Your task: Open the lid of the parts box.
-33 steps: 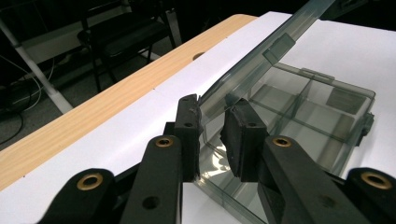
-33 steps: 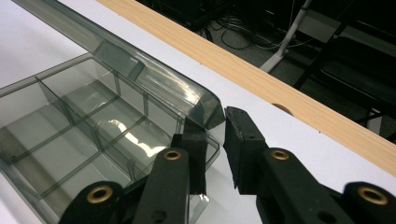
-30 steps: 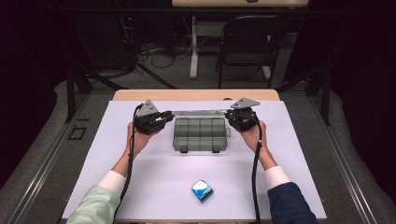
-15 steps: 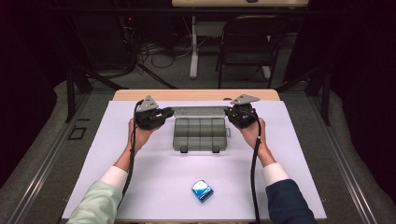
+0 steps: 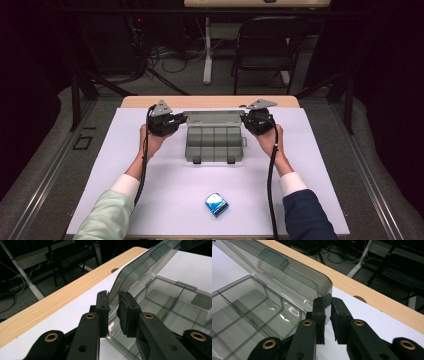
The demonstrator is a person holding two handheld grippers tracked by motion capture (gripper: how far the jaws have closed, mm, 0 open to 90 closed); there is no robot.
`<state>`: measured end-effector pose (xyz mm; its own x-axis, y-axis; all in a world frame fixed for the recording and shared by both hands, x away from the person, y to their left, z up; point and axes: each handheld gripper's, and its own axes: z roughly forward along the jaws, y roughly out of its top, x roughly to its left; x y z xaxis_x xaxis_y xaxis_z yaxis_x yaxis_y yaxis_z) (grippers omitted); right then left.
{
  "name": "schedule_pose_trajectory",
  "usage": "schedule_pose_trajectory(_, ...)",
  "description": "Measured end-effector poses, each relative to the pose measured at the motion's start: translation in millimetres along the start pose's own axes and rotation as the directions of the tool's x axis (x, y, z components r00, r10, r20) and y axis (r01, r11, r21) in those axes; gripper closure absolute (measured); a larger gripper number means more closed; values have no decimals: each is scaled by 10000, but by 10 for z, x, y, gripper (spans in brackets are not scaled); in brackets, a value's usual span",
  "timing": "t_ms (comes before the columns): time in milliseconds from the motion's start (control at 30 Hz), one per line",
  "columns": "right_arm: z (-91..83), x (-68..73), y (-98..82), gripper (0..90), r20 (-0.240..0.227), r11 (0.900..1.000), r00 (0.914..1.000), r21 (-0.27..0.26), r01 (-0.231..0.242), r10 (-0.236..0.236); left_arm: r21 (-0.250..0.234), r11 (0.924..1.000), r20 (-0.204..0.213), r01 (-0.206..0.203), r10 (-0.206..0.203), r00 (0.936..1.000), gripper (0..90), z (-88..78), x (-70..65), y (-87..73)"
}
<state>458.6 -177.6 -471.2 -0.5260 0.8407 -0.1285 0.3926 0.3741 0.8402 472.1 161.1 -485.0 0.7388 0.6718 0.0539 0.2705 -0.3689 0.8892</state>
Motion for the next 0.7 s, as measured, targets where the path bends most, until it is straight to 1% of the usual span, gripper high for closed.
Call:
schedule_pose_trajectory(100,18,-4,-1,820,34,10000,10000,6,-66,66,-19,9999,-21,124,-124,9999,791,22,18,10)
schedule_pose_trajectory(233,39,-9,-4,822,74,9999,9999,10,-122,122,23,10000,-138,79,-79,9999,789,61,22,8)
schedule_pose_trajectory(700,143,-31,-22,825,162,9991,9991,162,-403,400,298,9984,-307,475,-466,9984,782,207,73,-53)
